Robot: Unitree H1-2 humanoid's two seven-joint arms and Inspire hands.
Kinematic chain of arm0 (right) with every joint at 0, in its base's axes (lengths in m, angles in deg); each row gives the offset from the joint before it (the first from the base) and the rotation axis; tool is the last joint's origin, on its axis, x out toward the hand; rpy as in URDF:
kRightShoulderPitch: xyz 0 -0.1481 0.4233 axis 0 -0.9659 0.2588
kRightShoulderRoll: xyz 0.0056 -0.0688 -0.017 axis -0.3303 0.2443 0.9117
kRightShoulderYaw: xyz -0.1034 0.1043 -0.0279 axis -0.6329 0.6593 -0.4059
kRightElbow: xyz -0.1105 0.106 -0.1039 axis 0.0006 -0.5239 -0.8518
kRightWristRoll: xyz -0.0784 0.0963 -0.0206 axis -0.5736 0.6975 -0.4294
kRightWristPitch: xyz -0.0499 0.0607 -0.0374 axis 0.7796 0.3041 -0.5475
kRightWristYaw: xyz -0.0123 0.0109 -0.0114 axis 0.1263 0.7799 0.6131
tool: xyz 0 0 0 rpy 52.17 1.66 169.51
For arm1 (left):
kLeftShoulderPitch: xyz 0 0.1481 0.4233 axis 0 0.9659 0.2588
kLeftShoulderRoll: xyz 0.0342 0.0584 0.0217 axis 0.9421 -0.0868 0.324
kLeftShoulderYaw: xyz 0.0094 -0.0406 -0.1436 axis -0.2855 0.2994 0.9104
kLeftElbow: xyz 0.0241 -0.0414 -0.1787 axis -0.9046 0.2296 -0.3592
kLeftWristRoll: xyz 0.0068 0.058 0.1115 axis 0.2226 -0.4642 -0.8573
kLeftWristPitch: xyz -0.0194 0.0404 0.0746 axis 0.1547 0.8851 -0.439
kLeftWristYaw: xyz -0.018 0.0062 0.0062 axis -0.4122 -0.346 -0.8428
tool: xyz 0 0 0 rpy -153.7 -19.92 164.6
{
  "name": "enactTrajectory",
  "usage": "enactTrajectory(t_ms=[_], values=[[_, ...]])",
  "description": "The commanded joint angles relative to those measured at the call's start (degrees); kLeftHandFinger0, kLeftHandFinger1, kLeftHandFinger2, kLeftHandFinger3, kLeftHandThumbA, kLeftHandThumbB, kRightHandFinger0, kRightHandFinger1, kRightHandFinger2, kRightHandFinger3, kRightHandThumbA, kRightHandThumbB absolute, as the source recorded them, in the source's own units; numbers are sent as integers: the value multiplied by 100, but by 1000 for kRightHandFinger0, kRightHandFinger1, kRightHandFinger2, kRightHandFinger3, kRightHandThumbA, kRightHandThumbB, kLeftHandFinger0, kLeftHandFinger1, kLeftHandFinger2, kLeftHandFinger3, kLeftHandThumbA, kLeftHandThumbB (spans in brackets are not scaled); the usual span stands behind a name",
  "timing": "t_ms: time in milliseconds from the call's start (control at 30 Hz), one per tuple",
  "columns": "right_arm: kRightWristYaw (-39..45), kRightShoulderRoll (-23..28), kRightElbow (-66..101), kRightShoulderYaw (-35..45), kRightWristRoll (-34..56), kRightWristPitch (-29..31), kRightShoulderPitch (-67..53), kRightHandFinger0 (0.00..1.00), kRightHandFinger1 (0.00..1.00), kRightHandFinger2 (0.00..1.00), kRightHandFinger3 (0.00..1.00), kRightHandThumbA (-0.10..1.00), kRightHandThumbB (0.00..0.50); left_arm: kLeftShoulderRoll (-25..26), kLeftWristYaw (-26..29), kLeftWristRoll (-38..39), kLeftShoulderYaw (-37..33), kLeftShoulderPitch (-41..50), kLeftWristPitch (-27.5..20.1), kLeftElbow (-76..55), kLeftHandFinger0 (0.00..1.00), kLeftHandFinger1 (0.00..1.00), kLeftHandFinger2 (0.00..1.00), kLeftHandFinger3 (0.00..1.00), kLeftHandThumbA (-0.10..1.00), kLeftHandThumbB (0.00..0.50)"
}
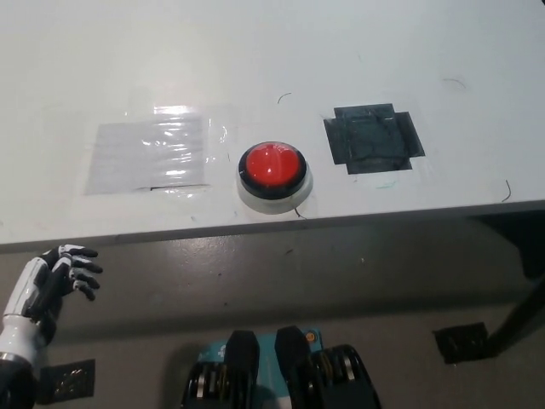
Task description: The robot uses its right hand to make a fist and press the red button kept in the middle of the desk
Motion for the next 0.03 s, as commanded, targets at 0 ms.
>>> enactTrajectory(t_ms=[0], values=[[167,325,86,-139,-94,234,106,14,232,472,486,1000,73,43,138,-34,58,31,7,-255,348,375,475,599,674,100]])
